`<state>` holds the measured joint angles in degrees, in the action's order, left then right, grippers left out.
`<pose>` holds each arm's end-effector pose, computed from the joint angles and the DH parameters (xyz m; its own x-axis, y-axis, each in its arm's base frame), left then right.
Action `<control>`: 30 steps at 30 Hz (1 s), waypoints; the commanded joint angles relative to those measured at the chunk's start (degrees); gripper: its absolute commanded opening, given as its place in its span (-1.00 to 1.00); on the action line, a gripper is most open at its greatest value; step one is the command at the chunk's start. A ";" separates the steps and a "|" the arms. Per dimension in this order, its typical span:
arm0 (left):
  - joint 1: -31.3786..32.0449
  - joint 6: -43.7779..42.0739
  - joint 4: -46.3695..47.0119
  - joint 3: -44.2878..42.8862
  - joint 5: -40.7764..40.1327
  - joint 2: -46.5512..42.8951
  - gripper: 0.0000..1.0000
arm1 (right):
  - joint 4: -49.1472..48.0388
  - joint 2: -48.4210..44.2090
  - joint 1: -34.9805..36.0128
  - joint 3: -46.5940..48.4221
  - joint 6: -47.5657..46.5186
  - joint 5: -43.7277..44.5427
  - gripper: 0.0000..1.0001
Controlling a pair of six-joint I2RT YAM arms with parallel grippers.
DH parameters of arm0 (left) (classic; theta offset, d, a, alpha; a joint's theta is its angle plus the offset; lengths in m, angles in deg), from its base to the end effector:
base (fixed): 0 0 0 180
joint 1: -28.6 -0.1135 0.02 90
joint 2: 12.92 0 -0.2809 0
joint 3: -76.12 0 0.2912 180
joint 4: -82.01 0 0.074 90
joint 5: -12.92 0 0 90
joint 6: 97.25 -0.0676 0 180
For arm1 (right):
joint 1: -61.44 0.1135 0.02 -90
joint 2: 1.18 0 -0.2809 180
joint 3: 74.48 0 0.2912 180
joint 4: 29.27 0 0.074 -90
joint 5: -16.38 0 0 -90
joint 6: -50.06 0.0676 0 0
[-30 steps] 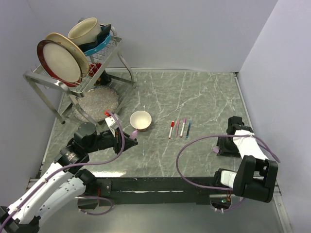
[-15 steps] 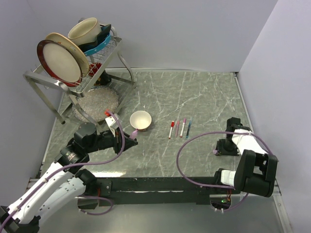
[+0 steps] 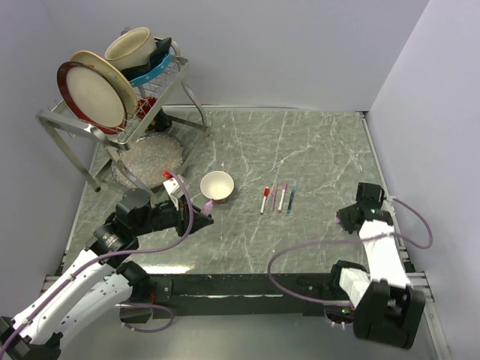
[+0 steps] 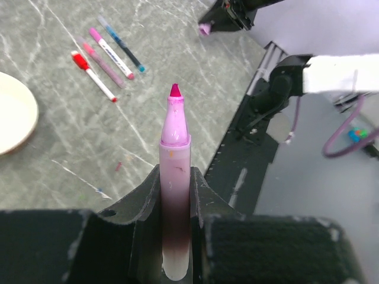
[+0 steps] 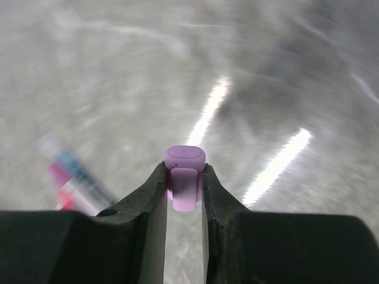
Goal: Insert the pens into the pen caps
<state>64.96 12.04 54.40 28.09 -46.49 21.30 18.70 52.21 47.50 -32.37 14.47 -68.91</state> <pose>0.1398 -0.1456 0.3094 -0.4814 0.0013 -0.8765 0.7939 0.4245 -0.4354 0.2028 -0.0561 0.1605 -0.2570 0.8989 -0.3549 0.8417 0.3887 0.3747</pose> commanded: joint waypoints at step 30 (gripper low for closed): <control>7.06 19.21 20.30 2.92 -6.95 9.73 -0.98 | -16.38 10.95 71.06 35.17 9.66 8.73 -1.00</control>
<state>71.69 32.45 72.45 34.27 -51.63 31.97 1.76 62.61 116.62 -0.24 23.08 -65.83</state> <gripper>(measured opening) 0.200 0.322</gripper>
